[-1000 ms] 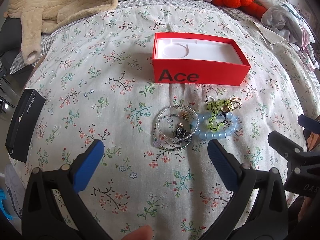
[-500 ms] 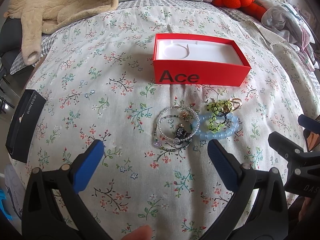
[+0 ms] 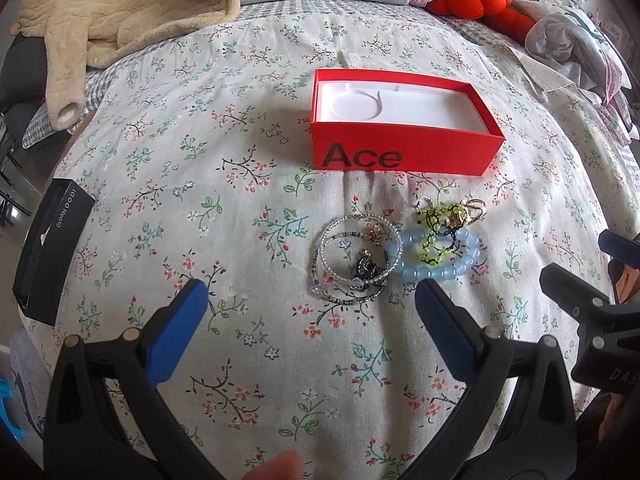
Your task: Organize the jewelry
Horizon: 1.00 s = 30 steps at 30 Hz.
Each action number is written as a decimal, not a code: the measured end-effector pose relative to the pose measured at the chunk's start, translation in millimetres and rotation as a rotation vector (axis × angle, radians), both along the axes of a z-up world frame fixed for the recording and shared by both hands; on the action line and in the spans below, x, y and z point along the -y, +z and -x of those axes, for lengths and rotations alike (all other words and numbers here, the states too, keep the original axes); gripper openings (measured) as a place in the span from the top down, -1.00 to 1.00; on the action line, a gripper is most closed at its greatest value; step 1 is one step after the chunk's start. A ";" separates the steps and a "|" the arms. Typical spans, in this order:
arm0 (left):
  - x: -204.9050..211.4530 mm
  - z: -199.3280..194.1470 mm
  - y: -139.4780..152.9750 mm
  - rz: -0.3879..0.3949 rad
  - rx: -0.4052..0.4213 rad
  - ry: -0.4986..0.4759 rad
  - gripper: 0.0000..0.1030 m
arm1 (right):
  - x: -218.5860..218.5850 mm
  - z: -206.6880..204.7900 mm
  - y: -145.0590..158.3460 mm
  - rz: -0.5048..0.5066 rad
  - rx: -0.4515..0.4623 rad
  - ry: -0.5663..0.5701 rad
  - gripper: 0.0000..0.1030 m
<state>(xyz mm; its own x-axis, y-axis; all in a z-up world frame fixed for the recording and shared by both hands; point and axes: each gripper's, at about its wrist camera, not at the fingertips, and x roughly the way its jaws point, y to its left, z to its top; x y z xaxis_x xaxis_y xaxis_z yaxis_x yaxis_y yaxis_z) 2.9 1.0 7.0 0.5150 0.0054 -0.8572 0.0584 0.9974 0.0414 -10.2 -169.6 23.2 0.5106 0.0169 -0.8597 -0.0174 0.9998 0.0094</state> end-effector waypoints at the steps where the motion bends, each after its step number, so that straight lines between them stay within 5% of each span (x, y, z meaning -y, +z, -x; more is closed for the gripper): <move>1: 0.0 0.2 0.0 0.000 0.000 0.000 -1.00 | -0.6 0.0 0.6 0.007 0.005 0.001 -1.00; 9: 1.6 -4.3 5.1 -0.010 -0.007 -0.031 -1.00 | -1.4 -0.9 11.3 0.060 0.058 0.035 -1.00; 14: 3.6 -20.4 24.0 -0.060 0.006 -0.103 -1.00 | 2.5 -21.5 15.5 0.025 -0.061 0.061 -1.00; 20: -5.5 -51.9 18.5 0.038 -0.112 -0.137 -1.00 | 9.3 -49.3 4.0 -0.133 -0.181 0.073 -1.00; 30: -28.1 -87.6 -33.4 0.202 -0.235 -0.111 -0.18 | 18.5 -73.7 -22.3 -0.167 -0.225 0.048 -0.99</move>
<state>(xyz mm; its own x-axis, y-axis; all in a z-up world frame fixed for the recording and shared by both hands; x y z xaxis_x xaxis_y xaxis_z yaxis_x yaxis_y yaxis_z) 90.5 29.1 -26.5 0.2907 -0.2216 -0.9308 0.1514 0.9712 -0.1840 63.5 -188.1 1.0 0.3023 0.1873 -0.9346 -0.0438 0.9822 0.1826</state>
